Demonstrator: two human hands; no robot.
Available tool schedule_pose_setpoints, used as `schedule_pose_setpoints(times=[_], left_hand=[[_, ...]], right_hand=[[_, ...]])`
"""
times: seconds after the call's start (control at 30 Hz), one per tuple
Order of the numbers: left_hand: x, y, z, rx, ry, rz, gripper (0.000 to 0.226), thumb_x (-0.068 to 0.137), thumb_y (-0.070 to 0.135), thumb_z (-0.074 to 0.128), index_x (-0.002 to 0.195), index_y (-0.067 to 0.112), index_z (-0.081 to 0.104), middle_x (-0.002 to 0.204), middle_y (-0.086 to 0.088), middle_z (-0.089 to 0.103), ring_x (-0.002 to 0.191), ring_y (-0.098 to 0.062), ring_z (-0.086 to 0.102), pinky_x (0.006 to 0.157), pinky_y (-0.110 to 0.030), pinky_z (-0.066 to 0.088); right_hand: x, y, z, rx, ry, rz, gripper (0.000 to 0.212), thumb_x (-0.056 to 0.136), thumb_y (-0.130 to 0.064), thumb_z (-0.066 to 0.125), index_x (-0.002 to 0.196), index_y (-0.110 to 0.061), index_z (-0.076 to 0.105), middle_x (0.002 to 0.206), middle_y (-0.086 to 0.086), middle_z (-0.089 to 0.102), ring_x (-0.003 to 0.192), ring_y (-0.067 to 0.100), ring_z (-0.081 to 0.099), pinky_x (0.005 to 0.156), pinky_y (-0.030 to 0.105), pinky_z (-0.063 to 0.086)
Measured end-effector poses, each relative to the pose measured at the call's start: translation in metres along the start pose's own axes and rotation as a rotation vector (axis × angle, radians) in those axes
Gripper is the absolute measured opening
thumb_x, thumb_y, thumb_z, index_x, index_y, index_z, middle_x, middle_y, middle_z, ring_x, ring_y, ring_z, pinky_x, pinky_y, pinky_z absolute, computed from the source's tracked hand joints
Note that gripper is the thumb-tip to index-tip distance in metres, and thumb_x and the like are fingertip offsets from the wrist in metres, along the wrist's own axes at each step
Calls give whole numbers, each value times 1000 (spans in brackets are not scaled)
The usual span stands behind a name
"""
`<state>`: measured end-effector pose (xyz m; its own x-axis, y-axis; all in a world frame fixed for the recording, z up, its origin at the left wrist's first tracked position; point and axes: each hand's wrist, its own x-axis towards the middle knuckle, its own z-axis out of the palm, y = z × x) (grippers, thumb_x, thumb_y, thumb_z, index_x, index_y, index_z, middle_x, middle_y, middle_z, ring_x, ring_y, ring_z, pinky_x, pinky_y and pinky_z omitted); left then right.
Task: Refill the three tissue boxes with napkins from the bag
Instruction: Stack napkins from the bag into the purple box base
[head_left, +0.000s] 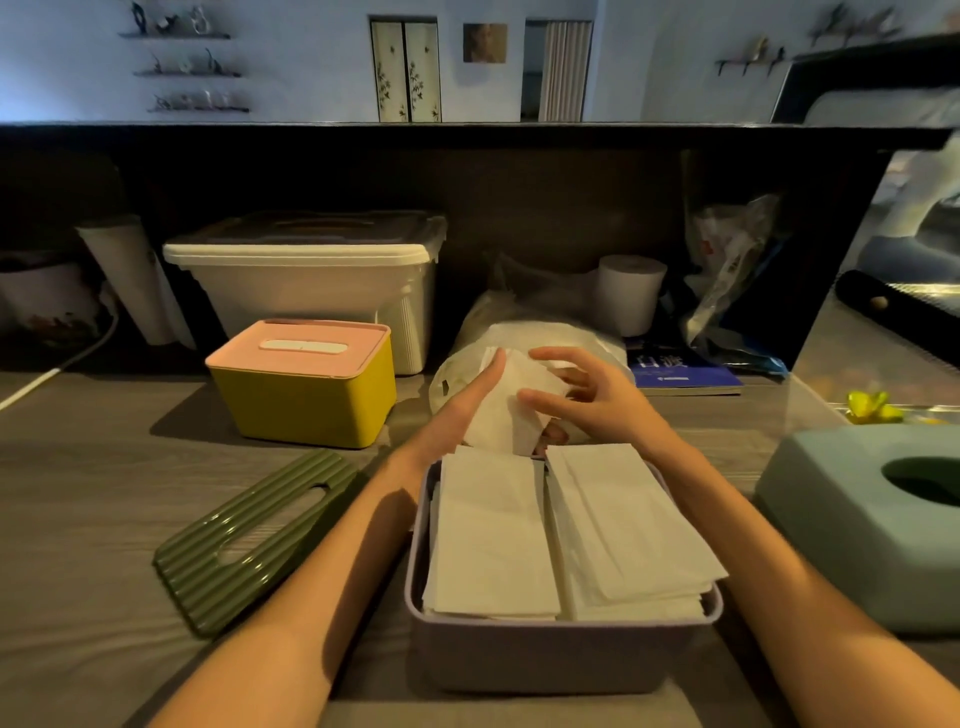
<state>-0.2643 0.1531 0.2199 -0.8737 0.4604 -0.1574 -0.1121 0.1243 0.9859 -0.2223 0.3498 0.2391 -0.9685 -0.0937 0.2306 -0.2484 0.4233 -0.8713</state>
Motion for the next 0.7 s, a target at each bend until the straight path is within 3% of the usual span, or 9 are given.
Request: schedule_pose_setpoints(times=[0.07, 0.13, 0.2, 0.27, 0.37, 0.43, 0.57, 0.63, 0.7], left_hand=[[1, -3, -3, 8, -9, 7, 72, 68, 80, 72, 126, 38, 62, 134, -5, 63, 128, -23, 57, 112, -42, 43], [-2, -3, -5, 92, 36, 40, 53, 81, 50, 79, 125, 27, 59, 113, 2, 67, 102, -9, 63, 81, -16, 54], [-8, -5, -6, 193, 148, 212, 32, 87, 23, 77, 113, 25, 58, 108, -1, 68, 92, -8, 66, 64, -11, 52], [-10, -12, -11, 236, 228, 369, 25, 87, 17, 77, 105, 25, 62, 104, 1, 69, 97, -13, 67, 68, -13, 52], [-16, -16, -7, 304, 260, 364, 29, 90, 18, 75, 114, 22, 60, 106, 7, 65, 99, -9, 62, 68, -10, 50], [-16, -16, 3, 241, 299, 331, 26, 93, 27, 71, 116, 22, 60, 110, 4, 64, 100, -7, 62, 68, -11, 48], [-6, -17, 22, 24, 469, 345, 20, 99, 41, 60, 91, 23, 68, 98, 1, 70, 93, -15, 64, 80, -24, 49], [1, -15, 27, -30, 506, 374, 22, 101, 35, 59, 87, 21, 68, 95, 1, 71, 93, -16, 65, 83, -25, 49], [6, -16, 28, -40, 530, 383, 20, 100, 30, 60, 93, 13, 67, 100, -6, 70, 95, -19, 63, 78, -23, 47]], right_hand=[[-3, 5, -3, 10, -25, -62, 44, 89, -28, 78, 129, -30, 62, 120, -16, 66, 107, 0, 65, 79, 10, 53], [-7, 10, -6, 37, 1, -111, 35, 91, -22, 76, 125, -26, 65, 116, -11, 70, 105, 4, 68, 84, 15, 54], [-10, 19, -6, 28, 25, -131, 25, 94, -18, 72, 118, -19, 69, 108, -5, 72, 99, 6, 69, 82, 19, 54], [-11, 30, -3, 19, 37, -127, 19, 95, -11, 70, 113, -13, 69, 106, 2, 73, 99, 12, 69, 85, 26, 55], [-16, 40, 10, 147, 34, -91, 38, 89, -14, 74, 126, -14, 62, 120, 5, 72, 112, 19, 69, 100, 44, 56], [-16, 39, 15, 127, 24, -161, 64, 83, -30, 77, 140, -18, 50, 132, 0, 65, 122, 13, 64, 102, 36, 54], [-2, 34, 19, -113, -65, -278, 90, 83, -24, 84, 155, -23, 29, 151, -15, 39, 136, -10, 40, 108, 8, 35], [-2, 32, 20, -215, -84, -272, 85, 83, -41, 80, 152, -32, 32, 147, -4, 43, 134, 3, 43, 109, 14, 37], [-6, 35, 22, -301, -82, -239, 76, 79, -47, 71, 147, -26, 44, 141, 10, 44, 132, 24, 46, 112, 34, 42]])
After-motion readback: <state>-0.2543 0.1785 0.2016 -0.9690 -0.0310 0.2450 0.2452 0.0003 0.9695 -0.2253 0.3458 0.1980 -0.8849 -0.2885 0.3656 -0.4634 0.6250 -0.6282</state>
